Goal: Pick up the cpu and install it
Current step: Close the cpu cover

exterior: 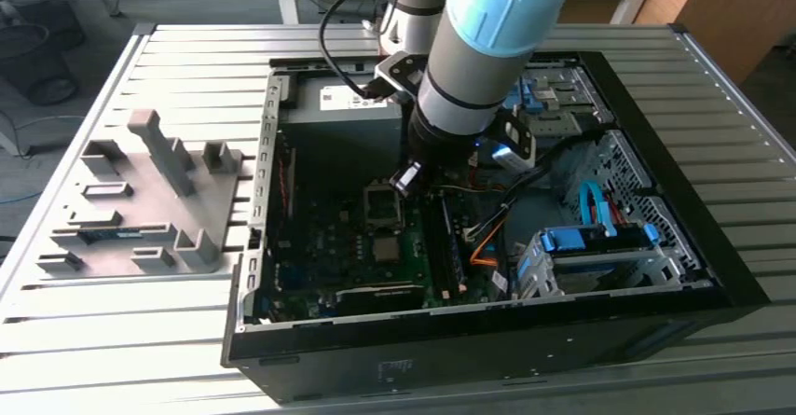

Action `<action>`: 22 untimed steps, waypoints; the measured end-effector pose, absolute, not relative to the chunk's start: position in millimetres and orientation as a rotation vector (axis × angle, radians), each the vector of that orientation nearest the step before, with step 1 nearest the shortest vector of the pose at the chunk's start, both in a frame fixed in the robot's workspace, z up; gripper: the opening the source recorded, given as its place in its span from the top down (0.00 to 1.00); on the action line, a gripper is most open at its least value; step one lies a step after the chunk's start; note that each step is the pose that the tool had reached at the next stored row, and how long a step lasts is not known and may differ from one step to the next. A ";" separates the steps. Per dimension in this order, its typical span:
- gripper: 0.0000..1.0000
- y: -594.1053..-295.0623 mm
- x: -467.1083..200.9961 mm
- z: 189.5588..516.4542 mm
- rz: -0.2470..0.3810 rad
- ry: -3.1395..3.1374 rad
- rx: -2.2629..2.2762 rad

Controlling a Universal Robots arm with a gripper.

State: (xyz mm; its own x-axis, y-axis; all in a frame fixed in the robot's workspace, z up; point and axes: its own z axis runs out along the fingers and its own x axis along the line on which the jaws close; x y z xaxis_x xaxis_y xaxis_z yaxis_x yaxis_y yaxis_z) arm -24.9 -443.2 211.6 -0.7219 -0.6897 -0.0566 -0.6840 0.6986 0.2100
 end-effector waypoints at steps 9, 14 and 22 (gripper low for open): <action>0.90 -440.8 -29.1 205.9 -0.424 -2.880 1.170; 0.90 -440.9 -31.1 199.5 -0.432 -2.880 1.170; 0.90 -441.0 -31.9 193.1 -0.436 -2.881 1.170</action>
State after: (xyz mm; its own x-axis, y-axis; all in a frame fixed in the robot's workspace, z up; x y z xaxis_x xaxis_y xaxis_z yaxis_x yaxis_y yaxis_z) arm -31.9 -441.0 193.1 -0.7221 -0.6842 -0.1020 -0.6837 0.6835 0.2556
